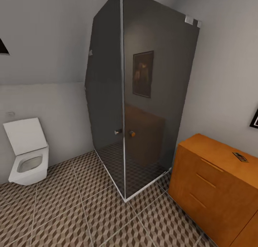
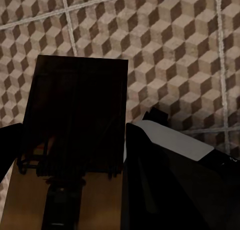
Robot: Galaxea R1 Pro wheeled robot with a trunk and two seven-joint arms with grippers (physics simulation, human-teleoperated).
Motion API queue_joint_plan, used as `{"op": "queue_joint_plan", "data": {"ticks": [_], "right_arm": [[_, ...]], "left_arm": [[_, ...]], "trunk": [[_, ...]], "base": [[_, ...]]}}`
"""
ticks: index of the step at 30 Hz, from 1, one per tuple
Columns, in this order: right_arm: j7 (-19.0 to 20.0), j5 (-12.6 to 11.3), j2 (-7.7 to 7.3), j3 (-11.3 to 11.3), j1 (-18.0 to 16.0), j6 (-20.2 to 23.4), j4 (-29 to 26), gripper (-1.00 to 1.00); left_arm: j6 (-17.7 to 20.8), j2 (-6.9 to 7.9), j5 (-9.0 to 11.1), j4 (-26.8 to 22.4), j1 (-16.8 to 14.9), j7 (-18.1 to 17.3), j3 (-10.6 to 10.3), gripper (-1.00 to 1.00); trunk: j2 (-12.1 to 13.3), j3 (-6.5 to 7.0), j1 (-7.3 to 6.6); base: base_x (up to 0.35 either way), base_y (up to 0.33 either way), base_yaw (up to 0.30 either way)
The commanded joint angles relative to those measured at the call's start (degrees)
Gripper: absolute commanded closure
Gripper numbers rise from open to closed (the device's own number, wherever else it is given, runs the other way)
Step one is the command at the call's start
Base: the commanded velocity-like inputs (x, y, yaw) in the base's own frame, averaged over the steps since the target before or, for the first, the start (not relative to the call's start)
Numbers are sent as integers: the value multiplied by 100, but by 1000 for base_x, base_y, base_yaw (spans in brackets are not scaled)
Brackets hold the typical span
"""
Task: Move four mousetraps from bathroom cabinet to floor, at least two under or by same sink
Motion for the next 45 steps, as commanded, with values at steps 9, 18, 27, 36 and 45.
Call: {"op": "queue_joint_plan", "data": {"ticks": [9, 18, 27, 36, 45], "right_arm": [[-9, 39, -6, -10, -4, -55, 53, 100], [-10, 43, -7, -9, 37, -82, 66, 100], [-10, 47, 2, -8, 42, -77, 67, 100], [-10, 15, -6, -17, 42, -43, 68, 100], [-14, 13, -7, -17, 42, -37, 75, 100]], "left_arm": [[35, -1, 5, 3, -6, 13, -48, 100], [33, -1, 3, 3, -6, 13, -48, 100], [35, -1, 3, 3, -6, 13, -48, 100], [35, -1, 3, 3, -6, 13, -48, 100], [35, -1, 5, 3, -6, 13, -48, 100]], "trunk": [[-8, -64, 2], [-8, -67, 2], [-8, -32, 2], [-8, -54, 2], [-8, -122, 2]], "base": [[0, 0, 140], [0, 0, 287], [0, 0, 292], [0, 0, 247], [0, 0, 179]]}}
